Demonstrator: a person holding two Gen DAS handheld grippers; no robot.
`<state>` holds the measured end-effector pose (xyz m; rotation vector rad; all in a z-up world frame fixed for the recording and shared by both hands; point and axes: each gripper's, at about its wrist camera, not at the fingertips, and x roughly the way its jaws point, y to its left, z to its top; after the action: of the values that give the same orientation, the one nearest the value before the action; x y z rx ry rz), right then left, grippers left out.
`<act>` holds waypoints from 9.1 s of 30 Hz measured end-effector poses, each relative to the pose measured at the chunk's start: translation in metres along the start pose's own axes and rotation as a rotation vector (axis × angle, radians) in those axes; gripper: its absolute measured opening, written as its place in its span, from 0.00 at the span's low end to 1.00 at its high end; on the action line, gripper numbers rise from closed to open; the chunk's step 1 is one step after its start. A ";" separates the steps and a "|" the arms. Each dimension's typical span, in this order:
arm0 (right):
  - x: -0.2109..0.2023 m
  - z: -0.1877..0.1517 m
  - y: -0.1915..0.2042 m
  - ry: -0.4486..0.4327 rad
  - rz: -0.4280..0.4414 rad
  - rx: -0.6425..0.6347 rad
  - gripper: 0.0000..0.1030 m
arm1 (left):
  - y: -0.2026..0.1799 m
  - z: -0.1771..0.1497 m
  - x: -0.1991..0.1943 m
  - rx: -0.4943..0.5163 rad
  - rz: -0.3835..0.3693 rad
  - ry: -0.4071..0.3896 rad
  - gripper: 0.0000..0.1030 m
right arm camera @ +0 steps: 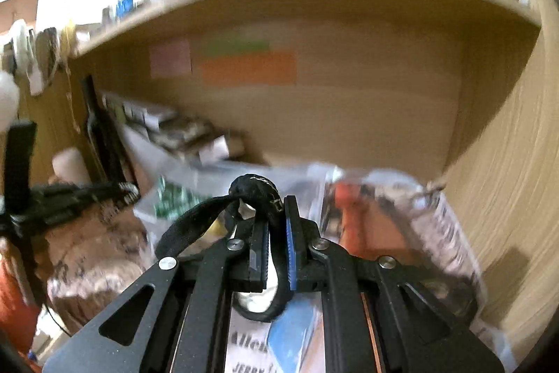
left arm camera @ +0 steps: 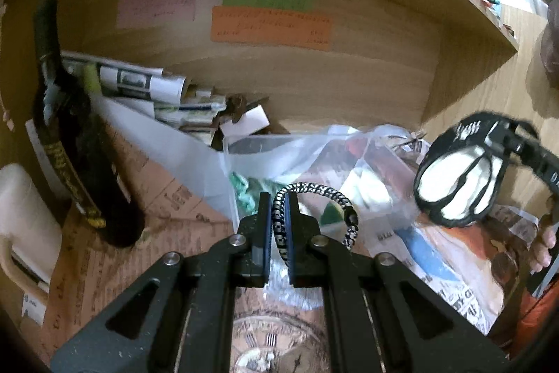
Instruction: Organize soft objects
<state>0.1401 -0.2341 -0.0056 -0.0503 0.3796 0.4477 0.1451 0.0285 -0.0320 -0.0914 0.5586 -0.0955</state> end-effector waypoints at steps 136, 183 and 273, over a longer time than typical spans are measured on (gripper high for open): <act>0.046 0.005 0.026 0.050 0.089 -0.078 0.19 | -0.009 0.019 0.007 0.029 -0.014 -0.018 0.38; 0.046 0.018 0.043 0.031 0.058 -0.102 0.71 | -0.025 0.033 -0.001 0.046 -0.003 -0.085 0.64; -0.063 0.010 0.054 -0.213 0.061 -0.027 1.00 | -0.051 0.003 -0.118 0.049 0.060 -0.341 1.00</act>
<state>0.0678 -0.2098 0.0286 -0.0170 0.1657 0.5130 0.0438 -0.0089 0.0377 -0.0416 0.2184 -0.0337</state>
